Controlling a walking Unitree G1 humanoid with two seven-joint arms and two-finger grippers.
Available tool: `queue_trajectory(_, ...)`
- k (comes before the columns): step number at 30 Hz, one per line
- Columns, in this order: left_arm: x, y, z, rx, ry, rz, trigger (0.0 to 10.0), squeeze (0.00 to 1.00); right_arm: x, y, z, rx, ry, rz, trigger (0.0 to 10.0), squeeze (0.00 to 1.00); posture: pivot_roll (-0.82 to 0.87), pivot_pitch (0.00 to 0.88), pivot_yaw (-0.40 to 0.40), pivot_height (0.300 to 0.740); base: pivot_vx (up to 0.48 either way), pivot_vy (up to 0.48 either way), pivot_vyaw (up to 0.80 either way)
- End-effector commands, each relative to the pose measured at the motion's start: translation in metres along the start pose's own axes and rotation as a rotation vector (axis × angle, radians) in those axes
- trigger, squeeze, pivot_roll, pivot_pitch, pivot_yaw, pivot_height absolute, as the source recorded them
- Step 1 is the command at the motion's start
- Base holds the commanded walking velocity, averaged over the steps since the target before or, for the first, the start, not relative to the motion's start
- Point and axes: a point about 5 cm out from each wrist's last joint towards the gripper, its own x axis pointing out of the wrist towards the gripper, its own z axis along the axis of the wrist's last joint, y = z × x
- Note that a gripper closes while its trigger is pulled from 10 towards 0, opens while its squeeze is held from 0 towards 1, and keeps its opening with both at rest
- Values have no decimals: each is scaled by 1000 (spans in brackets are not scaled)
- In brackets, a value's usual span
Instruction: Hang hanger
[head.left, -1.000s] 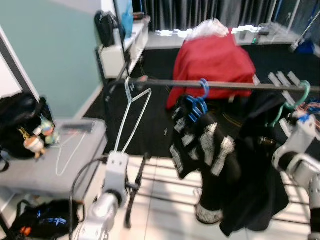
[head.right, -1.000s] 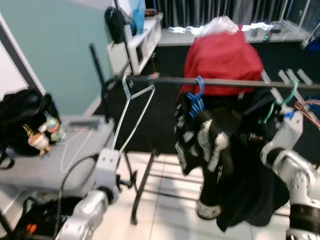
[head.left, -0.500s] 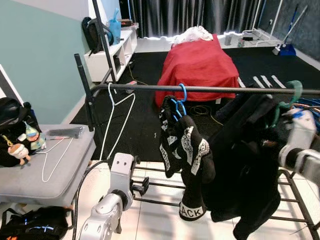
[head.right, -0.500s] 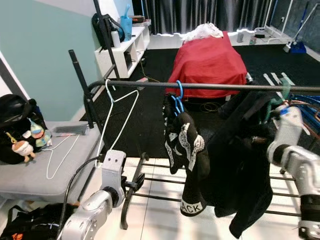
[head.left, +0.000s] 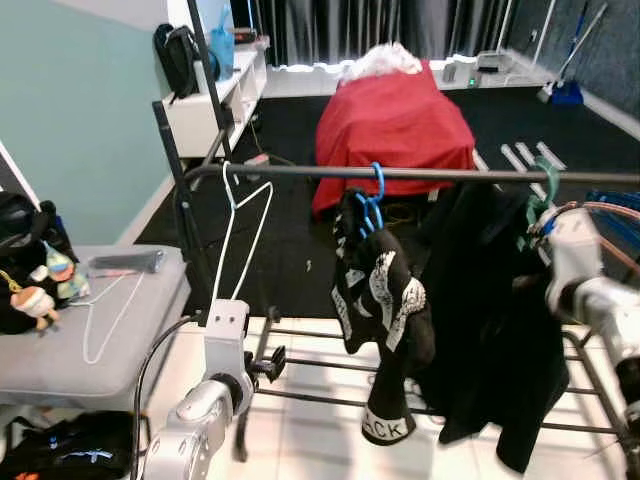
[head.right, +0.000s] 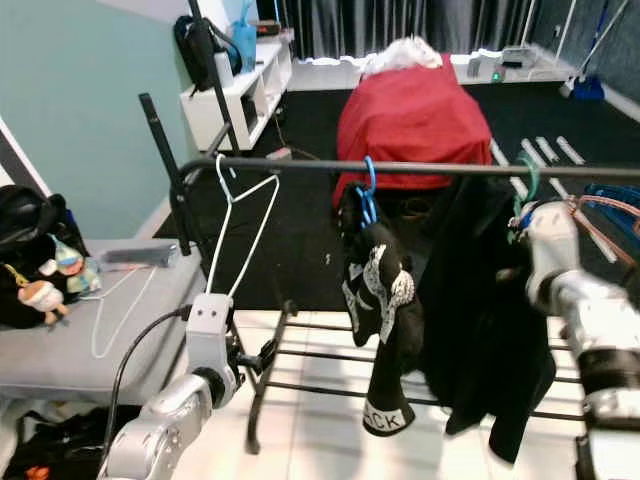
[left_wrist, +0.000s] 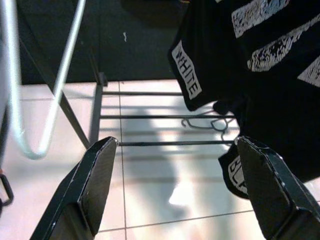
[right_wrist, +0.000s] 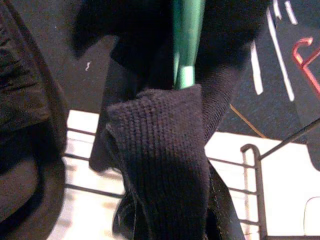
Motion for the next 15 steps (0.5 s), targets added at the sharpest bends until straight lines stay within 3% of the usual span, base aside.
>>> queue_trajectory(1, -5, 6, -5, 13, 30, 6, 10000, 0, -2, -2, 23, -11, -107, -2, 10000, 0, -183, 0, 81, 740, 0, 0, 0)
queue_trajectory(9, -16, 14, -4, 44, 66, 7, 10000, 0, 4, -12, 24, 1, -69, -71, 10000, 0, -146, 0, 100, 740, 0, 0, 0)
queue_trajectory(15, -35, 32, 0, 78, 105, 42, 10000, 0, 11, -14, 24, 61, -48, -110, 10000, 0, -54, 13, 134, 740, 0, 0, 0)
